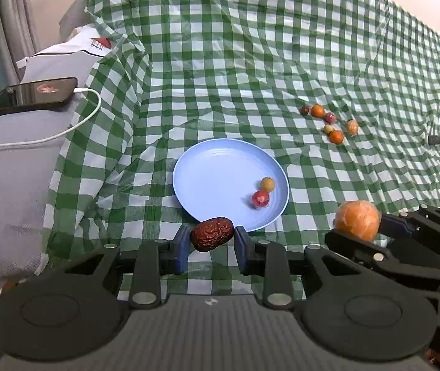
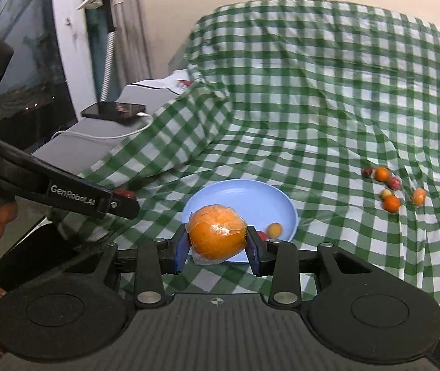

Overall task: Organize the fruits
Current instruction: 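Carry the date and netted orange over the plate and release both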

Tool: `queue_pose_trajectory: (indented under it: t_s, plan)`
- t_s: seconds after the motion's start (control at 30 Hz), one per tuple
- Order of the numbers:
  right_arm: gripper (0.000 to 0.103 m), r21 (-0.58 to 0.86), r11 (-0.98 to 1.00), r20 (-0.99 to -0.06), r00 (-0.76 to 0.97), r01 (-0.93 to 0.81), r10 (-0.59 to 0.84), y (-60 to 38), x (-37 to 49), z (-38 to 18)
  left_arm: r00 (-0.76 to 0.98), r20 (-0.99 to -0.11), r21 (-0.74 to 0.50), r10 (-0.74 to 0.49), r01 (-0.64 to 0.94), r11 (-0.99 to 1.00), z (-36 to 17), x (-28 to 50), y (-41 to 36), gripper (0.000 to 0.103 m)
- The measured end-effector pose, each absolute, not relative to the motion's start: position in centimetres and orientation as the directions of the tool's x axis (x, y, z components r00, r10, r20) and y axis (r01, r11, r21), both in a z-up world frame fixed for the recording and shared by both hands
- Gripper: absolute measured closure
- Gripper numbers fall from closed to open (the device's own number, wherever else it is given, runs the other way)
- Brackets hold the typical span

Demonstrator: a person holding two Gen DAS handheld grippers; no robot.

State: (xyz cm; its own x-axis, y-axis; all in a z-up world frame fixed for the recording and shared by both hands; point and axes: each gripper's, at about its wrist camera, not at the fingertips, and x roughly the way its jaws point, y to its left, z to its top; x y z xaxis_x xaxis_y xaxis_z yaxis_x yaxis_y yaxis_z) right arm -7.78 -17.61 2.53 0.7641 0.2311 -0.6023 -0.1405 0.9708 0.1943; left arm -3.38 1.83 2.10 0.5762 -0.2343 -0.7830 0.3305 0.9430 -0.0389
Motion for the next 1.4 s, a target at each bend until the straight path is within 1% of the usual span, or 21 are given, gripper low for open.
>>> queue_pose_trajectory:
  t_s: [0.33,0.93,1.4]
  plan:
    - [0.063,0.162,0.976,-0.605,0.767,-0.147,0.216,-16.4,-8.4,3.2,0.609,-0.749,-0.069,-0.262,0.323,0.944,2.9,-3.9,2.6,0.069]
    - [0.063,0.191,0.973,-0.642,0.733,-0.132,0.225,-16.9,-7.2,2.4,0.582,-0.772,-0.084,-0.256,0.306,0.948,1.7,-2.5,2.4,0.069]
    - [0.063,0.178,0.978,-0.648,0.734,-0.112,0.202,-17.6,-4.1,1.6,0.598,-0.763,-0.09,-0.246,0.278,0.956,2.0,0.8,2.4,0.069]
